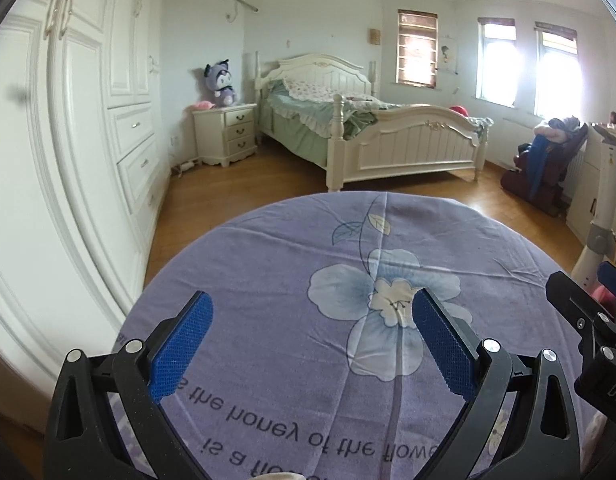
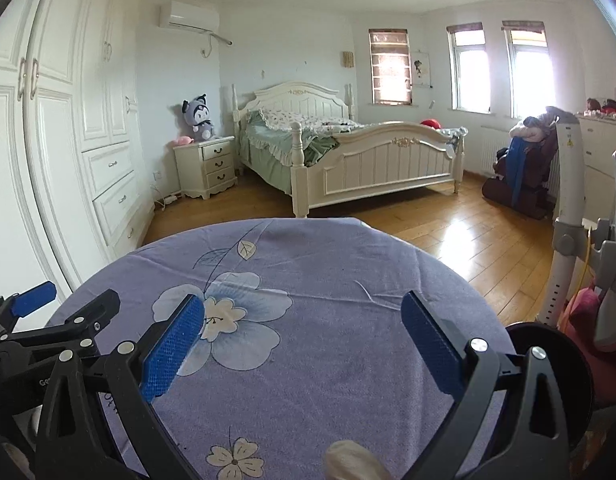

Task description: Collect trash

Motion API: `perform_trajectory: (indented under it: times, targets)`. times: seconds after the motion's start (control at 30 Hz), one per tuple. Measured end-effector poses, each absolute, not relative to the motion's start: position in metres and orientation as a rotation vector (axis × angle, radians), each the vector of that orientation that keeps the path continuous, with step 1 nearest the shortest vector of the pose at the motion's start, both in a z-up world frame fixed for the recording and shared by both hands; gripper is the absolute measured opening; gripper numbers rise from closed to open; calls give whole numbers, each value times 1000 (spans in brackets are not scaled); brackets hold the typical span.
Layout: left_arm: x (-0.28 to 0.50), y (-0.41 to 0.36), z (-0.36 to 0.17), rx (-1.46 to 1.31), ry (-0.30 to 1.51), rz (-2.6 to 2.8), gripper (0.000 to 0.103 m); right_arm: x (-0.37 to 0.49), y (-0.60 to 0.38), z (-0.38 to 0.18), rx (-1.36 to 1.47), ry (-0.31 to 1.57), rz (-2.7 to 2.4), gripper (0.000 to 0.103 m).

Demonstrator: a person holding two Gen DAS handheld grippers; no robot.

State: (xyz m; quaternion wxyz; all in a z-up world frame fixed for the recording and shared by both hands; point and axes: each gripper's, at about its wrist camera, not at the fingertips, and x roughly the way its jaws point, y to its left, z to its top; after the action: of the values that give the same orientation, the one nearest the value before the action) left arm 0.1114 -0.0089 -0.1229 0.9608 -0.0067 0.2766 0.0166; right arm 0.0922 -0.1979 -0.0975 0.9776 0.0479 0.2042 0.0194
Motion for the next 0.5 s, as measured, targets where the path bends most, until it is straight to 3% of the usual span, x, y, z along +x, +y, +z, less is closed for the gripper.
perform_trajectory:
  times: [0.5]
  targets:
    - [105, 1, -129, -76, 557, 55, 98, 77, -198, -92, 88, 320, 49, 98]
